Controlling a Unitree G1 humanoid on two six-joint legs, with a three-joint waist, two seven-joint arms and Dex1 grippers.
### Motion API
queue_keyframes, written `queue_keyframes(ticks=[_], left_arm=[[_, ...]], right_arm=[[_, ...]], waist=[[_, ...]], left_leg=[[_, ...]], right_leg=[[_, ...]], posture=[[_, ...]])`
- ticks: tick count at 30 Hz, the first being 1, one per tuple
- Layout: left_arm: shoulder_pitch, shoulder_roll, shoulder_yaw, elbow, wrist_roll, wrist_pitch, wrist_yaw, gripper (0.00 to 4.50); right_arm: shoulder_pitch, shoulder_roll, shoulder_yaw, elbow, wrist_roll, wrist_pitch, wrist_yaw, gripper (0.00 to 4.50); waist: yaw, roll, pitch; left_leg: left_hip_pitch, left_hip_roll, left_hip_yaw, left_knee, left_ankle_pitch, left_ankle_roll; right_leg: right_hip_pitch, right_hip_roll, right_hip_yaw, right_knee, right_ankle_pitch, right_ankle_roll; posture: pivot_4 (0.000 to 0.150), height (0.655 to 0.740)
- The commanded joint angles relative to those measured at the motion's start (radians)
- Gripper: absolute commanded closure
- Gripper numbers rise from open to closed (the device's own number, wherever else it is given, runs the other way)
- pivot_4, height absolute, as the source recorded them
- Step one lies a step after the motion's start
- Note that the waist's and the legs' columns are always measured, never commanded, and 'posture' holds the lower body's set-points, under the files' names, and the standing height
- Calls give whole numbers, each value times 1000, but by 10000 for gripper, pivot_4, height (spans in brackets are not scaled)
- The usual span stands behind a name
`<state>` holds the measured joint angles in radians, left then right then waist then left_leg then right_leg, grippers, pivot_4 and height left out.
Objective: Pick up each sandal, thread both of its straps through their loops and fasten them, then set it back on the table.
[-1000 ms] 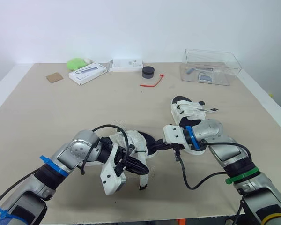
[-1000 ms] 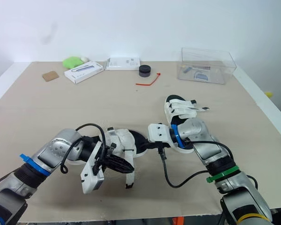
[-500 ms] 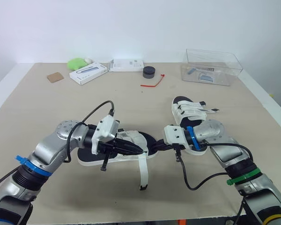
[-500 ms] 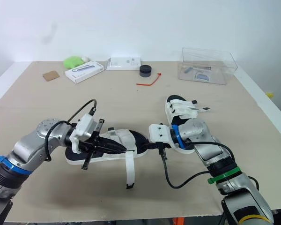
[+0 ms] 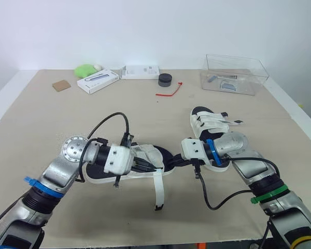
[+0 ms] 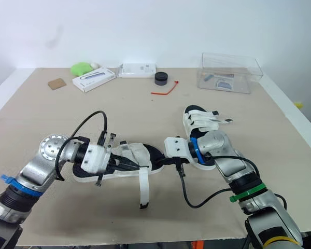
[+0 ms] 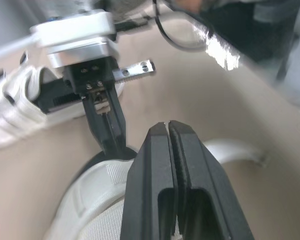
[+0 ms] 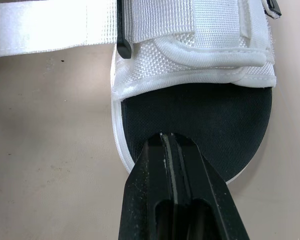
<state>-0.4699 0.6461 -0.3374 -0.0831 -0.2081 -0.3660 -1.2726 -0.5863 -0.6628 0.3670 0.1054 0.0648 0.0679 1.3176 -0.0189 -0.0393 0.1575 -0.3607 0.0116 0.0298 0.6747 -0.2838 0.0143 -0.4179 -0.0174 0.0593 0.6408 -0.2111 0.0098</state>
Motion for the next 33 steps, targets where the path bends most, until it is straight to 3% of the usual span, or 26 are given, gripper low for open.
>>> queue_keyframes(ticks=[1, 7, 13, 19, 28, 32, 33], left_arm=[[25, -19, -12, 2, 91, -286, 12, 32734], [60, -2, -51, 18, 192, -454, 49, 9165], [74, 1, -84, -9, 266, -416, 89, 9165], [50, -68, -120, 1, 398, -398, 176, 9165], [1, -109, -175, 74, 470, -398, 225, 9165], [-17, -103, -186, 78, 460, -385, 223, 20223], [-20, -99, -187, 77, 455, -384, 222, 27522]], right_arm=[[41, -36, 29, 31, -55, 28, 7, 45000], [67, -43, 26, 2, -50, 44, 4, 45000], [82, -45, 21, -19, -47, 62, 2, 45000], [97, -49, 19, -41, -48, 80, -3, 45000], [97, -53, 15, -46, -48, 91, -6, 45000], [100, -59, 12, -47, -49, 90, -8, 45000], [100, -60, 12, -47, -49, 90, -7, 45000]], waist=[[0, 0, 0], [1, 0, 0], [1, 0, 0], [2, 0, 0], [19, 1, -1], [19, 1, -1], [19, 1, -1]], left_leg=[[0, 0, 0, 0, 0, 0], [-1, 0, 1, 0, 0, 1], [-1, 0, 0, 0, -1, 1], [-2, -1, 0, 0, -2, 3], [2, -2, -1, 0, -2, 3], [2, -2, -1, 0, -2, 3], [2, -2, -1, 0, -2, 3]], right_leg=[[0, 0, 0, 0, 0, 0], [0, -3, -1, -2, 2, 5], [1, -3, -3, -3, 2, 6], [1, -3, -3, -5, 2, 7], [10, -6, -4, -11, -1, 13], [9, -6, -5, -11, 0, 12], [9, -6, -5, -11, 2, 12]], posture=[[1500, 7400], [1500, 7400], [1500, 7400], [1500, 7400], [1500, 7400], [1500, 7400], [1500, 7400]])
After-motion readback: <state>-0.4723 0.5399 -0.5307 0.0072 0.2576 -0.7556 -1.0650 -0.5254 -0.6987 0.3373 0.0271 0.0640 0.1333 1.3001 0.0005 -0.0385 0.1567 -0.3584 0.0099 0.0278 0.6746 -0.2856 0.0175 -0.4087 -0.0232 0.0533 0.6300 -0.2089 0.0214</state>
